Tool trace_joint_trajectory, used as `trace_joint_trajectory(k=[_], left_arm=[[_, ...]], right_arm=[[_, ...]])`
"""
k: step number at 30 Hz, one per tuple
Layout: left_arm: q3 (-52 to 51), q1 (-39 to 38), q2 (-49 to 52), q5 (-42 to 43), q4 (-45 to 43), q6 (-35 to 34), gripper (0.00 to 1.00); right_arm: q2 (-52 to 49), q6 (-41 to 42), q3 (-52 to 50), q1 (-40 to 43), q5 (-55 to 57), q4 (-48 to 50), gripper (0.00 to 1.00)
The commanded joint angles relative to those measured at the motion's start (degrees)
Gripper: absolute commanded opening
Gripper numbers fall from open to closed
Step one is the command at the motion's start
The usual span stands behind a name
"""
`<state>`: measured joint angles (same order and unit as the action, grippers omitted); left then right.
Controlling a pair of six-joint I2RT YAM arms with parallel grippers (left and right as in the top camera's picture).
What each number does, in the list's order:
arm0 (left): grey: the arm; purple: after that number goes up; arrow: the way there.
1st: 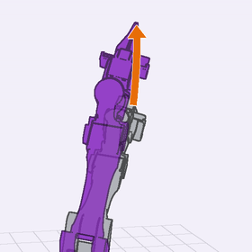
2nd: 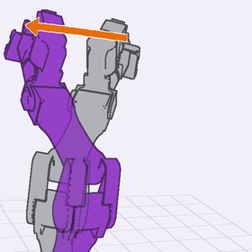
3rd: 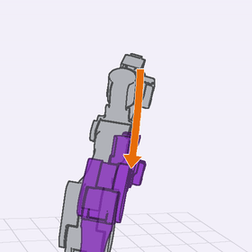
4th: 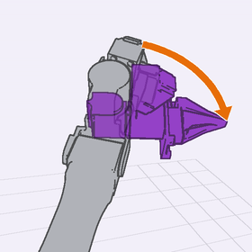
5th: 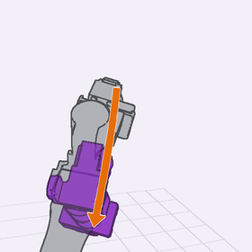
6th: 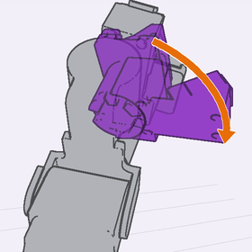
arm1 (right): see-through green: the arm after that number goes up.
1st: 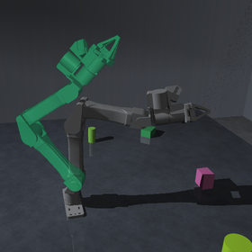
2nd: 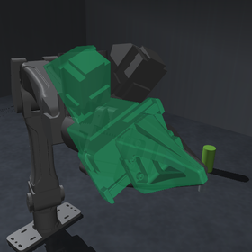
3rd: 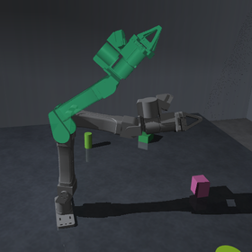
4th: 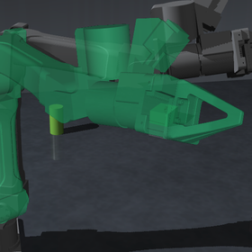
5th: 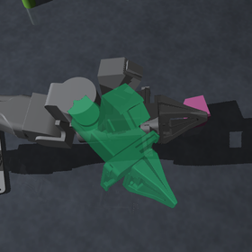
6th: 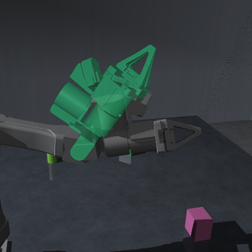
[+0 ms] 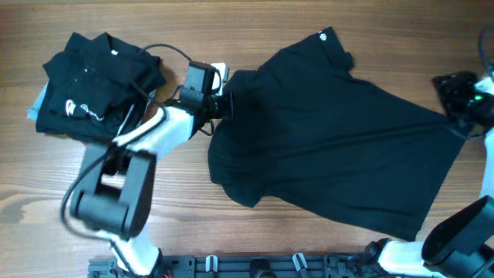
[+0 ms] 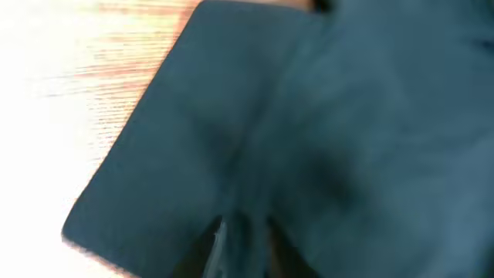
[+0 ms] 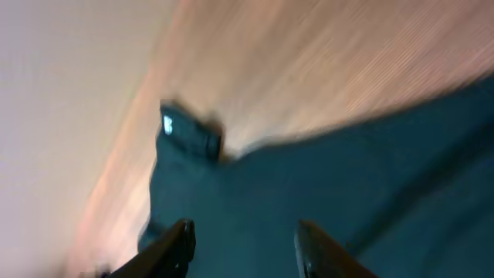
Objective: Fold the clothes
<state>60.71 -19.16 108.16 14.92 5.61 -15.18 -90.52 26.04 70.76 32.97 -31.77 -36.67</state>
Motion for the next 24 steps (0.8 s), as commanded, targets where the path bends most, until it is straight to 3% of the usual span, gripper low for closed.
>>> trace_joint_trajectory(k=[1,4,6,10,16,18,21,24], left_arm=[[0.1,1.5,5.2,-5.1,0.0,0.2,0.06],[0.1,4.5,5.5,-20.4,6.3,-7.8,0.04],[0.1,7.3,5.5,-24.8,10.2,-11.4,0.04],[0.1,14.9,4.9,-20.8,15.5,-12.7,0.04],[0.1,15.3,-3.6,-16.2,17.9,-12.3,0.04],[0.1,15.0,-8.1,-15.8,19.1,-12.3,0.08],[0.1,14.5,-14.0,-13.4,19.4,-12.2,0.18],[0.1,13.7,-16.7,-10.1,18.8,-12.1,0.26]], right_arm=[[0.9,-5.0,0.5,-4.9,-1.3,-3.6,0.47],[0.9,-5.0,-0.1,-9.5,6.8,-7.1,0.48],[0.7,-4.2,-1.2,-12.1,13.9,-8.3,0.5],[0.3,2.2,-6.2,-13.2,20.3,-7.9,0.52],[-4.9,8.7,-14.7,-11.7,30.3,-5.3,0.53],[-7.7,9.0,-16.3,-10.4,30.6,-3.2,0.48],[-12.2,11.7,-16.9,-8.0,34.7,-2.8,0.27],[-15.1,13.0,-16.9,-4.6,38.8,-0.2,0.19]])
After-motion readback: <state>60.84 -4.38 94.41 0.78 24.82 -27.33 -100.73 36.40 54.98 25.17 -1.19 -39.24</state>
